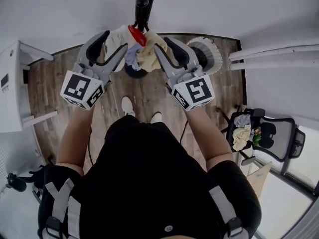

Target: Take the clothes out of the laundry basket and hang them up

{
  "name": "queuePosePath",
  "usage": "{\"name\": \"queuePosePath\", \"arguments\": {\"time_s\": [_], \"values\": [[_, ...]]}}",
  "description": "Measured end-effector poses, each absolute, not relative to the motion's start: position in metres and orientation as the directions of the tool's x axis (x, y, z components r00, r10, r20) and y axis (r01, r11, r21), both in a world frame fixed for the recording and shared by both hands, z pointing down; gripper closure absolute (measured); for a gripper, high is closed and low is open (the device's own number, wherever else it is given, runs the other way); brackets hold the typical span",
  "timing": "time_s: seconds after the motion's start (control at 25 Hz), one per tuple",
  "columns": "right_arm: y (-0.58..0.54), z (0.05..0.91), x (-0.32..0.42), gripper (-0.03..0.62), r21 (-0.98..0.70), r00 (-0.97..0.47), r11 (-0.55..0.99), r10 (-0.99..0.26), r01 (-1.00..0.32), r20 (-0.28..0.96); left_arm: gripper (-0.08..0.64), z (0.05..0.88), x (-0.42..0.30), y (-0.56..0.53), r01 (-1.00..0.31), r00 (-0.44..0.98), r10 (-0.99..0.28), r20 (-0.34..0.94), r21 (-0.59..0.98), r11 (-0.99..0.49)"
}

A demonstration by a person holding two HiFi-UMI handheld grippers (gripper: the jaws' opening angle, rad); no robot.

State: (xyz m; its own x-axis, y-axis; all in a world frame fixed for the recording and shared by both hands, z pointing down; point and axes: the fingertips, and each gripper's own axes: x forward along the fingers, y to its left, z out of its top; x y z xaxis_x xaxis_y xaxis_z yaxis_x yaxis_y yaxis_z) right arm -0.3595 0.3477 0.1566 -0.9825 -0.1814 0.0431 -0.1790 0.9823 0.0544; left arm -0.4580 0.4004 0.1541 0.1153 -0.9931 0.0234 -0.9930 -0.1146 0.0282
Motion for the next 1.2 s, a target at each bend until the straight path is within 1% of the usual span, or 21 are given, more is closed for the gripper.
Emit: {"name": "queuePosePath", "arguments": {"time_s": [0.08, 0.28, 0.36, 0.4, 0.44, 0.88, 1.2], "values": [[0.356, 0.149, -0.339, 0.504, 0.047, -0.99, 0.989, -0.141, -0.14, 0.027, 0.364, 0.148, -0.432, 0.412, -0.994, 0.112, -0.993, 0.023, 0.001, -0.112], [0.378, 0.145, -0.289, 0.565, 0.059, -0.998, 0.997, -0.059, -0.057, 0.018, 0.451, 0.146, -0.373, 0.436, -0.996, 0.092, -0.995, 0.022, -0.009, -0.092], [0.388, 0.147, -0.272, 0.587, 0.059, -0.999, 0.997, -0.041, -0.04, 0.015, 0.505, 0.149, -0.354, 0.446, -0.997, 0.075, -0.997, 0.017, -0.008, -0.075], [0.392, 0.148, -0.263, 0.594, 0.057, -0.999, 0.998, -0.032, -0.031, 0.012, 0.54, 0.151, -0.346, 0.451, -0.998, 0.066, -0.998, 0.012, -0.002, -0.066], [0.398, 0.15, -0.255, 0.594, 0.055, -1.0, 0.998, -0.022, -0.021, 0.009, 0.56, 0.152, -0.337, 0.455, -0.998, 0.06, -0.998, 0.009, 0.005, -0.06], [0.45, 0.166, -0.194, 0.594, 0.067, -0.995, 0.994, 0.092, 0.09, -0.023, 0.56, 0.167, -0.246, 0.484, -1.0, 0.028, -1.0, -0.012, -0.008, -0.028], [0.462, 0.17, -0.174, 0.594, 0.053, -0.993, 0.992, 0.117, 0.116, -0.019, 0.56, 0.17, -0.224, 0.498, -1.0, 0.003, -1.0, -0.018, 0.004, -0.003]]}}
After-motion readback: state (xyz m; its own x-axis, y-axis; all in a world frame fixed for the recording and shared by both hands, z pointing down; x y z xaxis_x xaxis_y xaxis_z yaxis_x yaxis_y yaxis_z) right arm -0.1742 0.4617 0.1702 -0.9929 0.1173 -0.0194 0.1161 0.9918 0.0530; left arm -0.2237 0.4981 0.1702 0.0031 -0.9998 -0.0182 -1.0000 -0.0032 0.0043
